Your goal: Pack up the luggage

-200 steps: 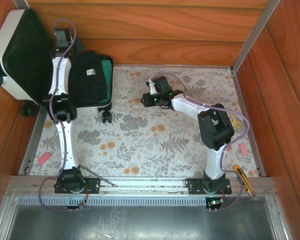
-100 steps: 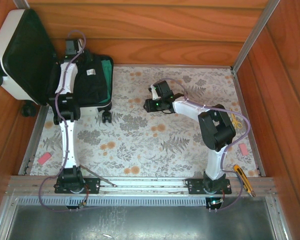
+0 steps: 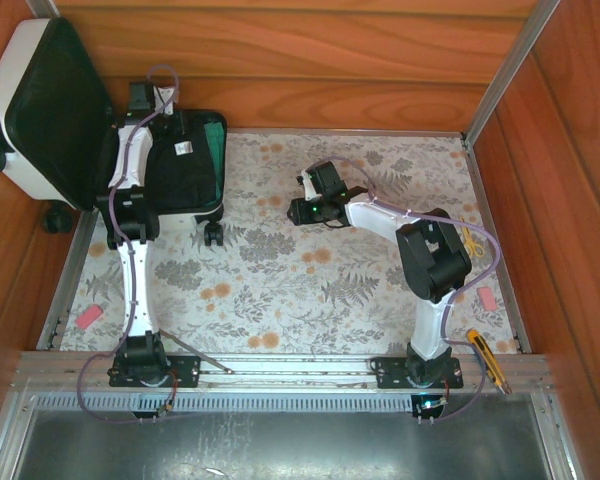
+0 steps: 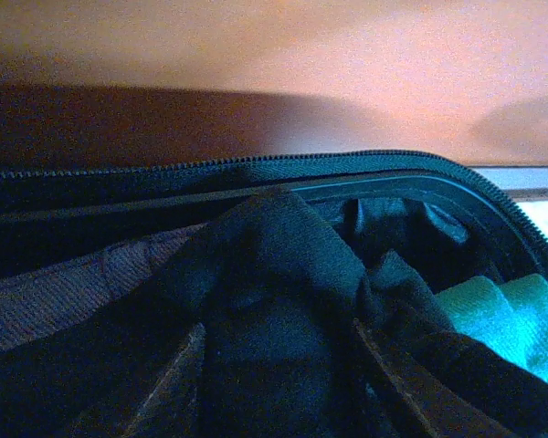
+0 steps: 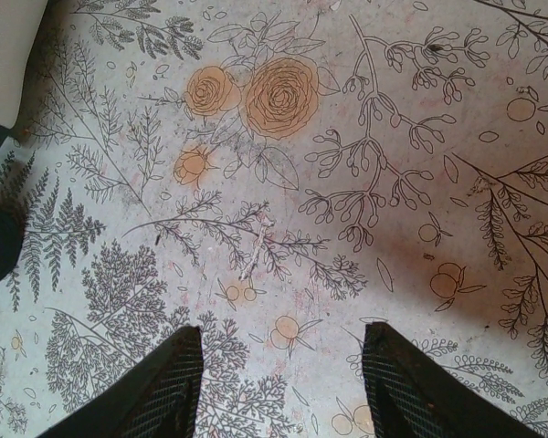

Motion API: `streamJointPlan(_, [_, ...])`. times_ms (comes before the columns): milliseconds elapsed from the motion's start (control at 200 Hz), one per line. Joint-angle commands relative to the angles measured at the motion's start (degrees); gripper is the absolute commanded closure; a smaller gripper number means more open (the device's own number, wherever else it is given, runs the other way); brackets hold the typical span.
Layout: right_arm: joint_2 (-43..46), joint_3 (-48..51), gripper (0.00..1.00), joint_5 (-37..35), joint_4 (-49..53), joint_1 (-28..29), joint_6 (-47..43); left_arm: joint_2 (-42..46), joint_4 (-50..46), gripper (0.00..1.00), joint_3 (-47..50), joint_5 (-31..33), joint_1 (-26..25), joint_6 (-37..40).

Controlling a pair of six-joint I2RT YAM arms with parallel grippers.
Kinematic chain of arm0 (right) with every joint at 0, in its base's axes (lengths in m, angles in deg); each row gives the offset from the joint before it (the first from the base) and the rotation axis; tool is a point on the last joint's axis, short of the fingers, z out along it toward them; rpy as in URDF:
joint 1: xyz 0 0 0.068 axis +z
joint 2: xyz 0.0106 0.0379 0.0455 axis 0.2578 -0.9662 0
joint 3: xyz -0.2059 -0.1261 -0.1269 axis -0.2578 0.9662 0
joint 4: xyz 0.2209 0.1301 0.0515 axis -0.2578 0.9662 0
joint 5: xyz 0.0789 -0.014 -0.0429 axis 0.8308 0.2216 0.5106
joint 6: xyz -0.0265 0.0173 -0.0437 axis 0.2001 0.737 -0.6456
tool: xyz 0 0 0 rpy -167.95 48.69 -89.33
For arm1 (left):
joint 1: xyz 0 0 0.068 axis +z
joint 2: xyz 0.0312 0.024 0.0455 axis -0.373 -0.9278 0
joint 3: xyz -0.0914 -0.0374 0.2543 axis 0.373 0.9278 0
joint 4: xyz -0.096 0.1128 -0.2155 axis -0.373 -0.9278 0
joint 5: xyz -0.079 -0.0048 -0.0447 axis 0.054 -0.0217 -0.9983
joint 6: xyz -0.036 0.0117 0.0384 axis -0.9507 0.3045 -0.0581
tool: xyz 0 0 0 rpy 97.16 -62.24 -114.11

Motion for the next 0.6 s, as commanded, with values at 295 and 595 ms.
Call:
streamJointPlan(295, [6.2, 2.5, 0.48, -0.8, 2.2, 0.0, 0.3, 4.2, -9.8, 0.37, -3.1, -0.8, -1.9, -1.2])
streamJointPlan(595, [7.3, 3.2, 0.48, -1.5, 2.1, 0.0, -0.2, 17.0, -4.3, 0.37, 1.5, 11.9, -2.1, -5.1])
